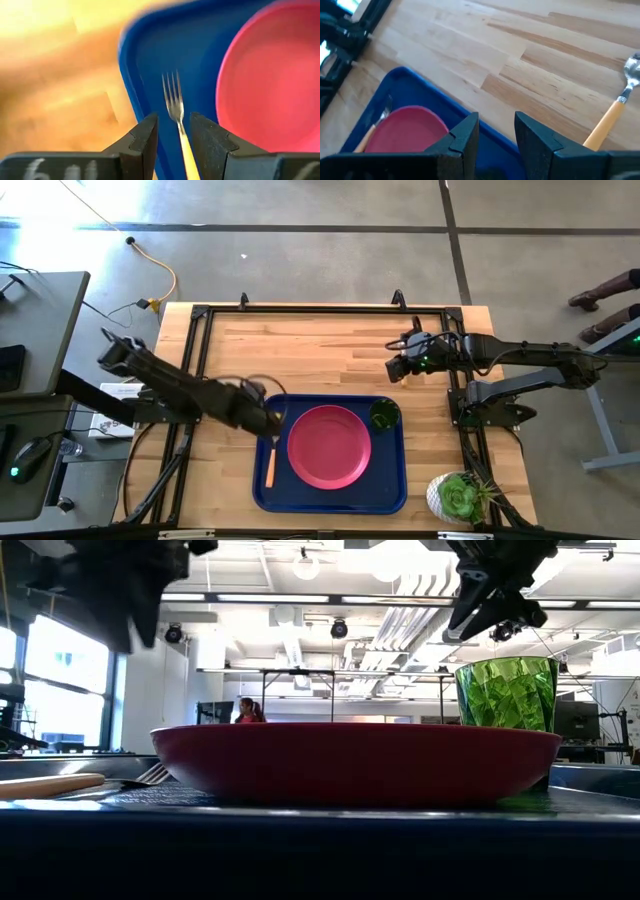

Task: Pick and place plate/cup/fork/spoon on tray
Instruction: Put the yellow spoon on the blue serving tray between the yellow fork and pink plate

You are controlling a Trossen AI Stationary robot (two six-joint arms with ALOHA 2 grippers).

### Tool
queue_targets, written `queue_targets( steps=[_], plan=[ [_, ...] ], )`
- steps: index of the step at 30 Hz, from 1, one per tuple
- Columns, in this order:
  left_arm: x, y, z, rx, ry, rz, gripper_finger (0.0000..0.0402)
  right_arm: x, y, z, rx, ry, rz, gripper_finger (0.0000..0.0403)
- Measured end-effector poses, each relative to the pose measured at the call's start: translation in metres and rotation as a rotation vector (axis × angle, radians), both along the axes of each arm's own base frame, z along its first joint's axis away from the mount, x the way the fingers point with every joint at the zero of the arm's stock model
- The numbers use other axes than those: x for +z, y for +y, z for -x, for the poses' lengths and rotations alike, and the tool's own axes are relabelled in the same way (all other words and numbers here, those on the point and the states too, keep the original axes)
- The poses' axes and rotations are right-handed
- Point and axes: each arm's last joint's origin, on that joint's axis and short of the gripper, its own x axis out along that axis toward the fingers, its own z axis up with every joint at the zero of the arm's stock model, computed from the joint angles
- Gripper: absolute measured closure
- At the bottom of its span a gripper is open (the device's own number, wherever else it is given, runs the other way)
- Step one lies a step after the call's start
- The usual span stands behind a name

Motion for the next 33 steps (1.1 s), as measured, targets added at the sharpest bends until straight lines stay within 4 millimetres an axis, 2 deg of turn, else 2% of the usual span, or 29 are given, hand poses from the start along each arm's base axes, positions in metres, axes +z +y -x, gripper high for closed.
queue_targets(
  steps=[7, 14, 22, 33],
  plan=[
    [0.039, 0.048, 0.022, -0.098, -0.088, -0.205, 0.0296, -0.002, -0.004, 0.003, -0.134, -0.005, -0.062, 0.0286],
    [0.062, 0.087, 0.042, -0.223, -0.067, -0.384, 0.0296, -0.008, -0.017, 0.014, -0.301, 0.069, -0.134, 0.0286],
    [0.069, 0.118, 0.052, -0.341, 0.05, -0.494, 0.0296, -0.017, -0.037, 0.025, -0.416, 0.193, -0.157, 0.0286],
    [0.069, 0.149, 0.06, -0.418, 0.192, -0.54, 0.0296, -0.045, -0.07, 0.007, -0.393, 0.332, -0.244, 0.0285]
  ],
)
